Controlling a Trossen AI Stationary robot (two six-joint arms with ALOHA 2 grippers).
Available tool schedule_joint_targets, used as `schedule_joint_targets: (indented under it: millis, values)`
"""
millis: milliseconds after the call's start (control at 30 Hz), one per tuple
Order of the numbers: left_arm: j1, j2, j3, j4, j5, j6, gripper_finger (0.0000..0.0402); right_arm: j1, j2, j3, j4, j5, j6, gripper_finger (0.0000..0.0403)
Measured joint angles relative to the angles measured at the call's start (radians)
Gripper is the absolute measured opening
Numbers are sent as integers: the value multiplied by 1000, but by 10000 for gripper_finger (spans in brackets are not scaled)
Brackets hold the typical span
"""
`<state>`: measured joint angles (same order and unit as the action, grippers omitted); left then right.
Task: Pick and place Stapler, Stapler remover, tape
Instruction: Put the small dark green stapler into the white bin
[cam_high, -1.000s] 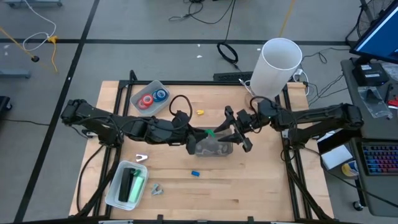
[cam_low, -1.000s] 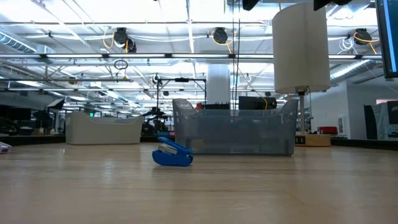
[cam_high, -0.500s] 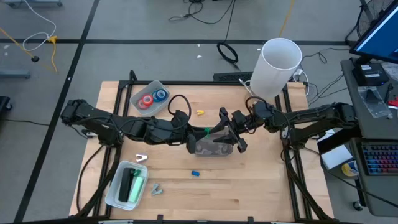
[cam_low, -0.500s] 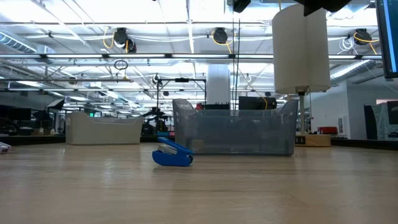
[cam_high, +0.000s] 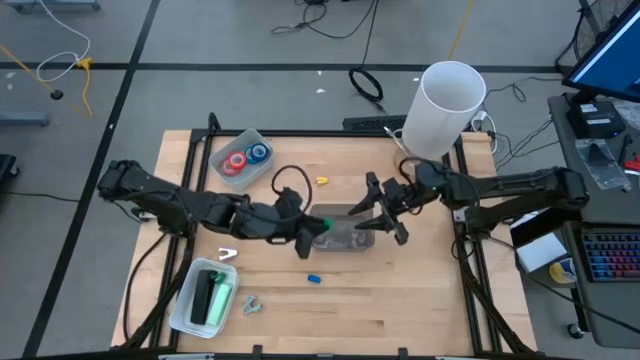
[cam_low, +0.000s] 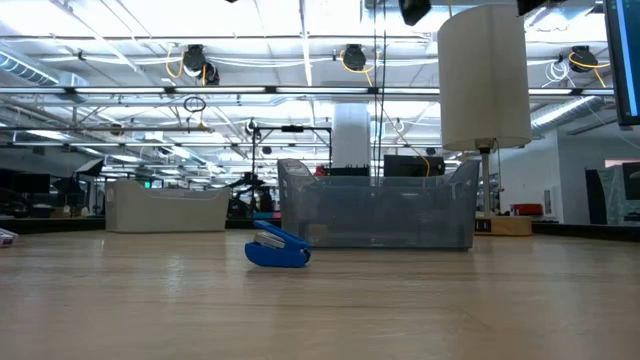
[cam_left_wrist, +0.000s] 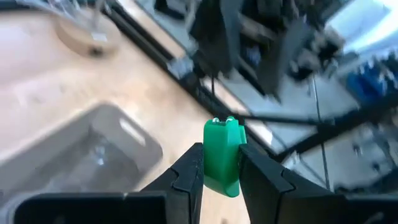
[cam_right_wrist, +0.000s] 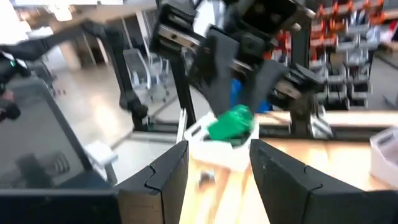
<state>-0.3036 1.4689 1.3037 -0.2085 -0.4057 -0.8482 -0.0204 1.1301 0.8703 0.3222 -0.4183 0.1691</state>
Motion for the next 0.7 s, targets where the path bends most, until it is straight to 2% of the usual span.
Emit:
schedule_joint_targets:
  millis: [133, 267, 533, 700]
  values:
    - [-45, 0, 0, -68, 91, -33, 92, 0, -46, 0, -117, 4, -23, 166]
    - [-106, 0, 0, -214, 179, -151, 92, 0, -64, 0, -164, 3, -24, 166]
    - [-277, 0, 0, -679, 322, -575, 92, 0, -68, 0, -175, 4, -24, 166]
    - [-391, 0, -12, -932, 342, -864, 92, 0, -68, 0, -174, 5, -22, 166]
